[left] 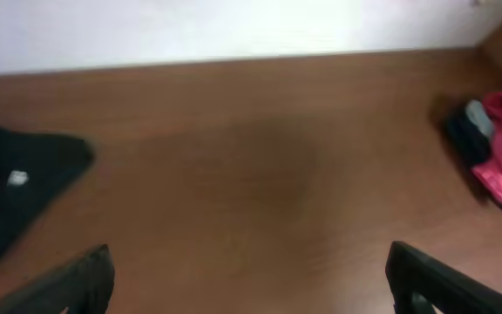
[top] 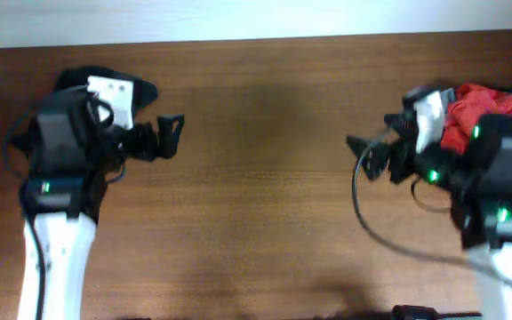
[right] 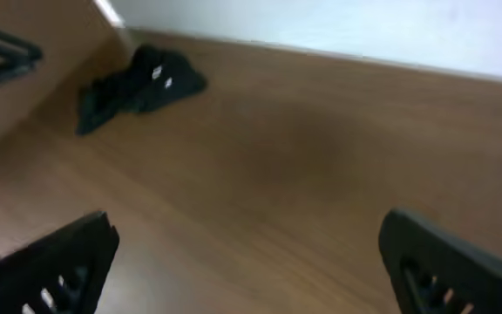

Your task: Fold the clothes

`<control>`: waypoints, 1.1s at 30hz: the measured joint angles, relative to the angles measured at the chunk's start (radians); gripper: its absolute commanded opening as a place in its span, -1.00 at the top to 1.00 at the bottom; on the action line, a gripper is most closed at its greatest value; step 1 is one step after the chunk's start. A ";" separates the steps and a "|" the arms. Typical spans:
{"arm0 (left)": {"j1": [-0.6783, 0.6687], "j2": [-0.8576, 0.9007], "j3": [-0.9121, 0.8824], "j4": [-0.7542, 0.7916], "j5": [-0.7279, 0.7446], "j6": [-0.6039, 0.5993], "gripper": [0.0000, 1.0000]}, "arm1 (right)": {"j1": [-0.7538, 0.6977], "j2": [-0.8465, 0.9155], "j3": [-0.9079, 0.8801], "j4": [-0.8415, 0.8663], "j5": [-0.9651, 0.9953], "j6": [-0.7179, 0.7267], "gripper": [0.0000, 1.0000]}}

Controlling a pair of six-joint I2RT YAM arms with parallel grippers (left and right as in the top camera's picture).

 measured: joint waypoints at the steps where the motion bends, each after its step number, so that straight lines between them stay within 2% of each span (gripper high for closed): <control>1: 0.000 0.031 0.009 -0.006 0.019 0.003 -0.98 | 0.000 0.042 0.050 -0.031 -0.004 0.002 -0.97; 4: 0.000 0.106 0.013 -0.034 0.069 0.010 -0.98 | 0.000 0.119 0.132 -0.074 -0.042 0.005 -0.97; 9: 0.000 0.214 0.013 -0.048 0.119 0.014 -0.92 | 0.000 0.185 0.148 -0.075 -0.107 0.006 -0.97; 13: 0.000 0.266 0.013 -0.012 0.092 0.014 -0.98 | 0.000 0.226 0.148 -0.076 -0.118 0.005 -0.97; 18: 0.029 0.272 0.014 0.016 -0.132 -0.050 -0.98 | 0.000 0.248 0.148 -0.092 -0.096 0.005 -0.97; 24: 0.152 0.274 0.014 0.111 -0.403 -0.114 -0.97 | 0.005 0.248 0.148 -0.096 -0.072 0.005 -0.97; 29: 0.238 0.302 0.019 0.262 -0.497 -0.138 -0.89 | 0.055 0.248 0.148 -0.101 -0.023 0.004 -0.97; 33: 0.283 0.385 0.030 0.313 -0.544 -0.175 -0.90 | 0.121 0.248 0.148 -0.107 0.046 0.002 -0.97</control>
